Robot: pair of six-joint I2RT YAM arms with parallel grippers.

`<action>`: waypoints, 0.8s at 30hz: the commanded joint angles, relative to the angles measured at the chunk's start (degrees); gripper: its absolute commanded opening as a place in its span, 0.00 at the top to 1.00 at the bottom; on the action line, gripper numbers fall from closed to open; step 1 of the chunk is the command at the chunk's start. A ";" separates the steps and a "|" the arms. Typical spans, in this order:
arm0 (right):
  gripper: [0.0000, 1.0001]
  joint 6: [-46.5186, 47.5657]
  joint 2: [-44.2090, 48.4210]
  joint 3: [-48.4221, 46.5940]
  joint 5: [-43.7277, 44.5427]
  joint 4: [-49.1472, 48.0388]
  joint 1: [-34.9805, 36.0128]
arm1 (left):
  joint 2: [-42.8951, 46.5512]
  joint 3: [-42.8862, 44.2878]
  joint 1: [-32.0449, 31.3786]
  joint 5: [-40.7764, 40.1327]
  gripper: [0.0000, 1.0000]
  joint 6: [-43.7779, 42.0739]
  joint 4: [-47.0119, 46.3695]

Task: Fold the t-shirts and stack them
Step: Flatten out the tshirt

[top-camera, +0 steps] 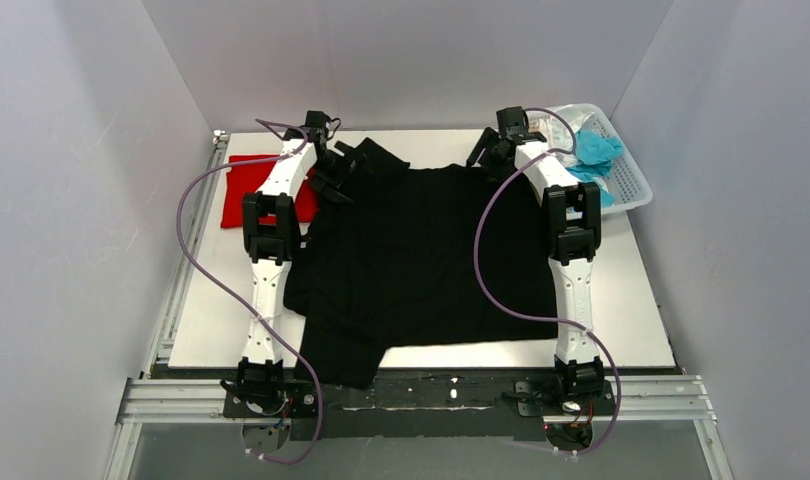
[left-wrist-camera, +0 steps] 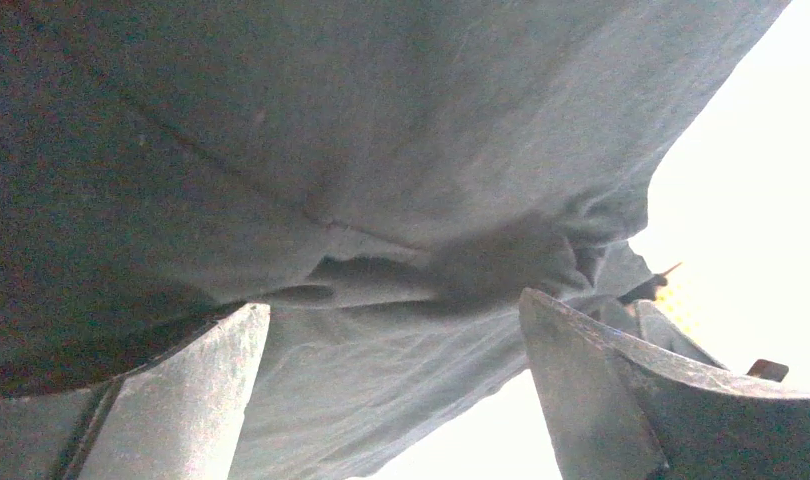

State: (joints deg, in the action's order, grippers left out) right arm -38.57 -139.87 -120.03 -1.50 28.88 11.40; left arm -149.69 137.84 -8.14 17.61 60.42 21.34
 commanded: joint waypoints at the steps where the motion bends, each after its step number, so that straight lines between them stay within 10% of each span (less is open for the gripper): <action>1: 0.24 -1.71 -2.43 -4.31 0.06 0.56 -1.76 | -10.28 0.01 2.40 -10.49 0.02 0.28 -8.58; 11: 0.24 9.90 0.95 -6.33 -5.38 -4.17 -1.91 | -12.89 8.14 2.28 -2.97 0.02 -2.45 -17.23; 24: 0.15 18.78 21.49 10.10 -5.10 -6.15 5.76 | 22.74 -17.49 -0.82 5.22 0.02 -19.23 -7.25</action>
State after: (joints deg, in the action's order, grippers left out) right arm -23.57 -126.87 -113.65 -6.90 25.85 13.65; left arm -141.01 124.75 -7.88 22.09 48.03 3.11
